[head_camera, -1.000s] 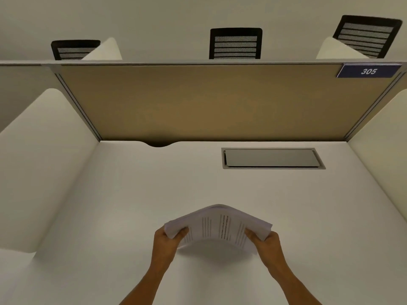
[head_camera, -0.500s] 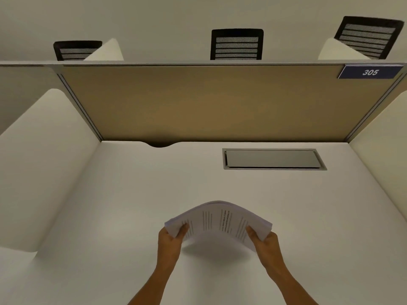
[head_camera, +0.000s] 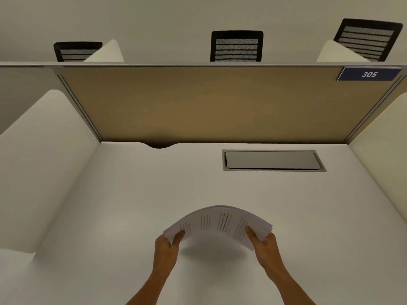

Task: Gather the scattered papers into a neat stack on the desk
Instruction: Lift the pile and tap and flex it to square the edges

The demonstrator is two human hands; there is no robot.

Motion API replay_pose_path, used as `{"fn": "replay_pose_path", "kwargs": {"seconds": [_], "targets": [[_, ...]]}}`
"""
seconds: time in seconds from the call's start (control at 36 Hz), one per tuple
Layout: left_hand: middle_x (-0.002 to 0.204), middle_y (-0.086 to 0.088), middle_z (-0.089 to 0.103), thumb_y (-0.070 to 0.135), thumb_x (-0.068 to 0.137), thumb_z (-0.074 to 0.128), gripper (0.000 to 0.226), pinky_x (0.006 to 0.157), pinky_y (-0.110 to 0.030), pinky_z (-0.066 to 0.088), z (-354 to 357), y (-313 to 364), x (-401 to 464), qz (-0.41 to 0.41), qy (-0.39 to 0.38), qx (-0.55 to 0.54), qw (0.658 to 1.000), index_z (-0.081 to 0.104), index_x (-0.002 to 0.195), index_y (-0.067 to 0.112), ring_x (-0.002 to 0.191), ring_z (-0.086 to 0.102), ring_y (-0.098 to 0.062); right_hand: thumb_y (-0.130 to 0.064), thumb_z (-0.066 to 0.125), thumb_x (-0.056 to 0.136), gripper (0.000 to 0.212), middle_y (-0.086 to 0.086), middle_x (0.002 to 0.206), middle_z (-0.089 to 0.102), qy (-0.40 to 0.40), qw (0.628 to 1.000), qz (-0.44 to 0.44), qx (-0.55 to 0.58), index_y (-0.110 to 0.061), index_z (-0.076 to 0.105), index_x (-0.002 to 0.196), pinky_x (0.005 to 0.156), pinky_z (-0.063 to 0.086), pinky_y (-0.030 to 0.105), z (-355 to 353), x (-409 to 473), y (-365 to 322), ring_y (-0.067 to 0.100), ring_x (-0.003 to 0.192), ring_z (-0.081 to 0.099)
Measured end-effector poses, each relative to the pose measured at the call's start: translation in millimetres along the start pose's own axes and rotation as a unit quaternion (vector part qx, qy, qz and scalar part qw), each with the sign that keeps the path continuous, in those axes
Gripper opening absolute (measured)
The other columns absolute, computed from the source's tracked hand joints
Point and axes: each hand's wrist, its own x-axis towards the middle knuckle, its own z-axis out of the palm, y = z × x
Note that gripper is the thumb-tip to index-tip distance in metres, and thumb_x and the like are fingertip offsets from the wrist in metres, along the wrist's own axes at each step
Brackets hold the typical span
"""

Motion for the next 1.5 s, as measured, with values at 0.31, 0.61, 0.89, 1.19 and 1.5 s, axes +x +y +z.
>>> {"fn": "replay_pose_path", "kwargs": {"seconds": [0.31, 0.61, 0.89, 1.19, 1.5], "targets": [[0.099, -0.006, 0.070, 0.005, 0.092, 0.064, 0.029, 0.077, -0.022, 0.055, 3.3, 2.5, -1.1, -0.026, -0.024, 0.007, 0.999, 0.066, 0.121, 0.005, 0.093, 0.068, -0.024, -0.024, 0.060, 0.099, 0.016, -0.006, 0.100, 0.074, -0.029, 0.999, 0.026, -0.023, -0.026, 0.065, 0.114, 0.065, 0.055, 0.016, -3.1, 4.8, 17.0, 0.008, 0.095, 0.069], [0.104, -0.013, 0.071, 0.006, 0.093, 0.064, 0.031, 0.079, -0.029, 0.055, 3.8, -15.0, -2.4, -0.056, -0.054, 0.024, 0.997, 0.063, 0.123, 0.003, 0.095, 0.068, -0.028, -0.018, 0.061, 0.099, 0.015, -0.003, 0.100, 0.075, -0.059, 0.996, 0.036, -0.049, -0.025, 0.067, 0.111, 0.074, 0.053, 0.020, -5.0, 4.9, 35.4, 0.011, 0.095, 0.069], [0.110, -0.017, 0.072, 0.008, 0.092, 0.065, 0.028, 0.080, -0.032, 0.053, 3.9, -21.8, 6.6, -0.118, -0.066, 0.093, 0.986, 0.066, 0.119, -0.001, 0.096, 0.067, -0.032, -0.017, 0.064, 0.097, 0.010, 0.007, 0.091, 0.074, -0.066, 0.989, 0.028, -0.131, -0.012, 0.070, 0.103, 0.069, 0.052, 0.028, -10.4, 19.5, 37.2, 0.026, 0.084, 0.069], [0.110, 0.003, 0.072, 0.010, 0.091, 0.067, 0.028, 0.082, -0.029, 0.061, -19.6, 1.6, 18.5, -0.045, -0.134, 0.038, 0.989, 0.064, 0.118, 0.015, 0.099, 0.072, -0.021, -0.020, 0.061, 0.098, 0.009, -0.004, 0.091, 0.075, -0.120, 0.969, -0.060, -0.208, -0.021, 0.068, 0.104, 0.060, 0.056, 0.019, -32.8, 36.2, -23.5, 0.015, 0.078, 0.075], [0.119, -0.005, 0.072, 0.019, 0.087, 0.072, 0.047, 0.086, -0.050, 0.060, -33.9, 27.4, 25.8, -0.102, -0.179, -0.099, 0.973, 0.053, 0.131, 0.016, 0.099, 0.074, -0.025, -0.016, 0.062, 0.097, 0.016, -0.007, 0.090, 0.079, -0.180, 0.965, -0.082, -0.174, -0.030, 0.069, 0.103, 0.061, 0.060, 0.022, -45.1, 39.2, -107.6, 0.013, 0.081, 0.078]]}}
